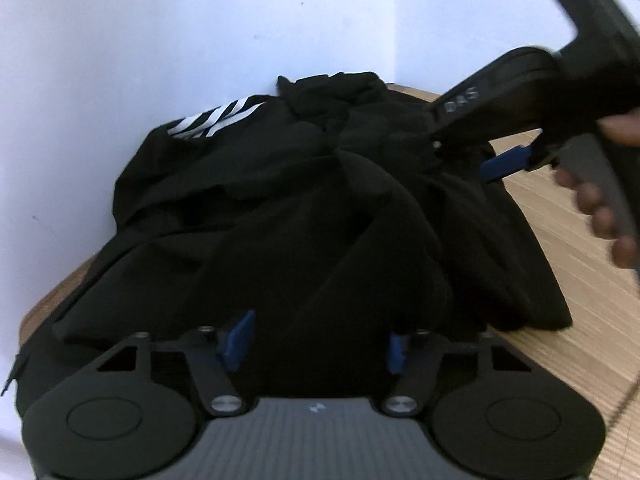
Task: Fold clothes
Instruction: 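Close the right gripper on the black top while the left gripper closes too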
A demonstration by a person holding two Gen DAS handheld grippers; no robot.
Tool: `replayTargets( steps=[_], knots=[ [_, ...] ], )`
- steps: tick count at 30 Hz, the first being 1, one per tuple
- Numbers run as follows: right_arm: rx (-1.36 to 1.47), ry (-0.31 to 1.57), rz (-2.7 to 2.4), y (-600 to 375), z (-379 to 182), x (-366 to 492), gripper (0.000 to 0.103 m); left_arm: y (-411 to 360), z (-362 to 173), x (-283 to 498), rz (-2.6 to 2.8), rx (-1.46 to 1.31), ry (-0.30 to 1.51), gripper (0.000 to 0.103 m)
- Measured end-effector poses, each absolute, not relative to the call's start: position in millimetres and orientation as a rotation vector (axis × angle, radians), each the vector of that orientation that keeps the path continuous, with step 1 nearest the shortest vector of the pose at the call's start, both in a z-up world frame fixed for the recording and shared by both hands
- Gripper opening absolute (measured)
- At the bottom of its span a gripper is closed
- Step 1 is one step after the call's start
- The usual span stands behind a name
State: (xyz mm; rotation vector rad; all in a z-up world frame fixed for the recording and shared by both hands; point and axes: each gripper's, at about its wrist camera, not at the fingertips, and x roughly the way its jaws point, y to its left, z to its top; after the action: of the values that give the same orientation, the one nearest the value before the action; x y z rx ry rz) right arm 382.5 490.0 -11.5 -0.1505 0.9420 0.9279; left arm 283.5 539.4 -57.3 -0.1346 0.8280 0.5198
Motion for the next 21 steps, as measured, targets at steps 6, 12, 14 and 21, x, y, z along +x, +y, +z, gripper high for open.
replayTargets(
  steps=[6,12,14,21],
  knots=[
    [-0.135,1.040,0.895,527.4,-42.1,404.8,0.066,540.4,-61.1,289.2,0.509,-0.165,0.809,0.021],
    [-0.040,0.964,1.012,485.0,-29.8,401.1,0.010,530.9,-44.1,285.6,0.451,-0.165,0.751,0.012],
    [0.030,0.940,1.034,457.0,-13.5,401.2,0.009,521.4,-30.2,279.1,0.408,-0.159,0.720,0.012],
    [0.207,0.873,1.124,344.5,45.6,375.3,0.009,469.6,32.1,231.0,0.189,-0.084,0.579,0.012]
  ],
)
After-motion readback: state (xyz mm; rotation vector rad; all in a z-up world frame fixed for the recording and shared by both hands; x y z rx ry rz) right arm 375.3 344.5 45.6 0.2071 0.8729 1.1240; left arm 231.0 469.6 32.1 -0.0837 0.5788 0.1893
